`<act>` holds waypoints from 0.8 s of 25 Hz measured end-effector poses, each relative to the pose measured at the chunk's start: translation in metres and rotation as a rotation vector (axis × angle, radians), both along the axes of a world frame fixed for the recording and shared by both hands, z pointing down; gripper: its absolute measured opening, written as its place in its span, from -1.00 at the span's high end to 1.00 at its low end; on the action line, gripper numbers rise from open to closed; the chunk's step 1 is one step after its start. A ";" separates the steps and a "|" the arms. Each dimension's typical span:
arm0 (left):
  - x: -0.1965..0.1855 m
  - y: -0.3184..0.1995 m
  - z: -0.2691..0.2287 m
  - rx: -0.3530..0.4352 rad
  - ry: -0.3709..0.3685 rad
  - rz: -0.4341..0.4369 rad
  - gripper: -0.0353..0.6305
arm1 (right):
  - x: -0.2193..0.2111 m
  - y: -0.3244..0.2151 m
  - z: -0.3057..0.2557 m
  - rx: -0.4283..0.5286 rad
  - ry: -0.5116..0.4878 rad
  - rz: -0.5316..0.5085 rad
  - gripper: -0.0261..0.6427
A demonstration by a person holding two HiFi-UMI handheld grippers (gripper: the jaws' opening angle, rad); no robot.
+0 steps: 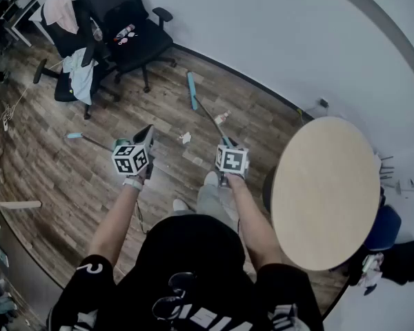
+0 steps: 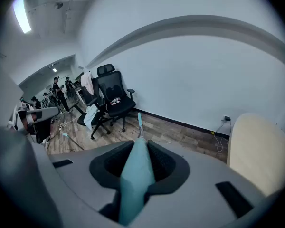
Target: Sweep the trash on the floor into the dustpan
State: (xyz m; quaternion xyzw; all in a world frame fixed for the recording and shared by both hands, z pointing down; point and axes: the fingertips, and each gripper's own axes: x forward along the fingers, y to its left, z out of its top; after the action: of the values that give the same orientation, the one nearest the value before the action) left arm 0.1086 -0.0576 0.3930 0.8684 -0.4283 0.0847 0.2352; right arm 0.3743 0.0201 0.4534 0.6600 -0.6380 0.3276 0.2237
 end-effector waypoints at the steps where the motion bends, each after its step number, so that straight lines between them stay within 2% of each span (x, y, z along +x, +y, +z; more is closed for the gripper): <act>1: 0.001 0.000 0.000 0.000 0.002 0.001 0.91 | -0.001 0.001 -0.001 0.000 -0.009 -0.003 0.67; 20: -0.011 -0.003 0.002 -0.008 0.014 0.034 0.91 | -0.004 0.003 -0.013 0.009 0.010 0.056 0.67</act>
State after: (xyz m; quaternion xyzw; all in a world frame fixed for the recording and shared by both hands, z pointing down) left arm 0.0979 -0.0606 0.3950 0.8750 -0.4116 0.0842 0.2405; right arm 0.3701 0.0228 0.4405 0.6804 -0.6195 0.3274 0.2147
